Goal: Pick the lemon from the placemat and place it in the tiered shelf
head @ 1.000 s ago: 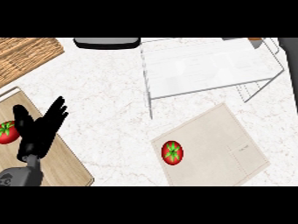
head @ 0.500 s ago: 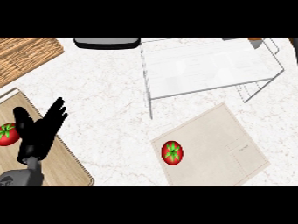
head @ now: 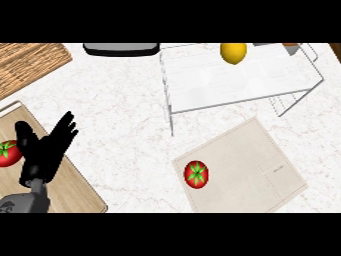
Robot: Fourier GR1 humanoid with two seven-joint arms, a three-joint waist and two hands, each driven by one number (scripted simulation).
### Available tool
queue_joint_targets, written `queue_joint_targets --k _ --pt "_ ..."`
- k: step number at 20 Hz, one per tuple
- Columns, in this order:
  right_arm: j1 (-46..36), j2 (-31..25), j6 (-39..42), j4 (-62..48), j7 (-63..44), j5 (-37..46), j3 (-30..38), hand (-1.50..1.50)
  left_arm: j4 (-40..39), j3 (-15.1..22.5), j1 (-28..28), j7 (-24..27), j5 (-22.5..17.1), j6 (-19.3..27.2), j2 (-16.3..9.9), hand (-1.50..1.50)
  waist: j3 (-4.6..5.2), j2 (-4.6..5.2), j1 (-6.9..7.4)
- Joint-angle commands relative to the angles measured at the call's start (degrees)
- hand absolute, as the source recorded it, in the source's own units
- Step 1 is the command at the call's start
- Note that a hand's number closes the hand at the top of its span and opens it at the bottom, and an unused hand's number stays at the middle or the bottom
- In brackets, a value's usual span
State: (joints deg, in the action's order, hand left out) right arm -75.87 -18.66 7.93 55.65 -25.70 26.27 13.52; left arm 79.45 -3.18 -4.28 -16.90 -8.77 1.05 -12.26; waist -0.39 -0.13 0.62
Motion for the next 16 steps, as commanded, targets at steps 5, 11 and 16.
queue_joint_targets --k 5,11,16 --pt "-3.10 1.42 -5.63 -1.22 -2.51 -7.68 8.39 -1.50 -1.60 1.11 1.32 -0.13 1.35 1.19 2.17 0.00 0.41 0.21 -0.01" --pt "-2.29 -2.68 -12.44 0.36 -2.94 -7.97 12.28 -1.50 -0.30 -0.24 2.69 -1.16 -0.54 -1.26 0.68 0.00 0.40 0.09 -0.19" --pt "-3.77 -9.74 -17.29 -5.71 -2.29 -4.88 14.69 -1.50 -3.10 -1.10 -2.35 -2.66 -0.04 -0.87 -0.28 0.00 0.43 0.62 -0.13"
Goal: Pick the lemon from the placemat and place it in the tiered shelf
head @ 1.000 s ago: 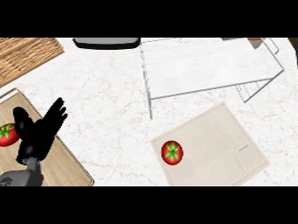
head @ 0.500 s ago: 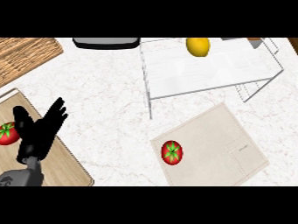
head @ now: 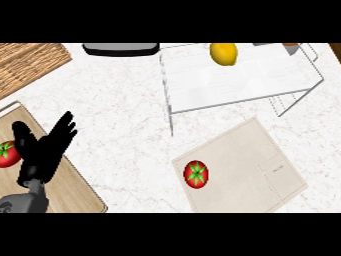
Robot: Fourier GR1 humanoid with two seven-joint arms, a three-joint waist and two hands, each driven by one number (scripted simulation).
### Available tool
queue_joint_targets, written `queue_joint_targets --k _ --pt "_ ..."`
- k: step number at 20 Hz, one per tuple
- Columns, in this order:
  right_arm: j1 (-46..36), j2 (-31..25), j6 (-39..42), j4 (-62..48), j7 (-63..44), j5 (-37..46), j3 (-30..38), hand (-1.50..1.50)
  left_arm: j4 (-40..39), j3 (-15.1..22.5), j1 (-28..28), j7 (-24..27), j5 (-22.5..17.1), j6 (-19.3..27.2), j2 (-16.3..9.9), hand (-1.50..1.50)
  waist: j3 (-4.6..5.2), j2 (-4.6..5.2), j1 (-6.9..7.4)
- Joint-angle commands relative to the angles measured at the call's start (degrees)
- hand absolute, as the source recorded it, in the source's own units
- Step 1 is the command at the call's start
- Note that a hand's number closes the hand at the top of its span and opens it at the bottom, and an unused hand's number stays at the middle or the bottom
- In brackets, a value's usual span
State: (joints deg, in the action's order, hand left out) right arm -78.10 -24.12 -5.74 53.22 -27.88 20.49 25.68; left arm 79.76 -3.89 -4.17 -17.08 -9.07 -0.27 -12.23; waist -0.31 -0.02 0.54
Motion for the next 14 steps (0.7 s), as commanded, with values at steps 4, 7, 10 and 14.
queue_joint_targets --k 4,7,10,14 --pt "2.08 -11.44 -0.08 -2.57 -1.34 -3.47 7.76 -1.50 -2.10 -0.03 1.86 1.05 0.92 0.41 0.74 0.00 0.30 0.12 -0.52" --pt "4.57 -12.30 0.72 -4.14 1.74 -6.77 10.30 -1.50 -6.61 -1.19 0.84 4.37 0.42 -1.37 0.51 0.00 0.33 0.37 -0.44" --pt "4.97 -20.04 8.54 -6.94 0.65 -9.64 12.13 -1.50 -2.01 0.17 0.63 0.02 1.54 1.80 1.96 0.00 0.28 0.26 -0.35" --pt "10.57 -21.16 13.06 -4.45 3.13 -14.58 14.18 -1.50 -0.27 -0.18 1.96 -1.60 0.88 0.47 0.86 0.00 0.28 -0.04 -0.52"
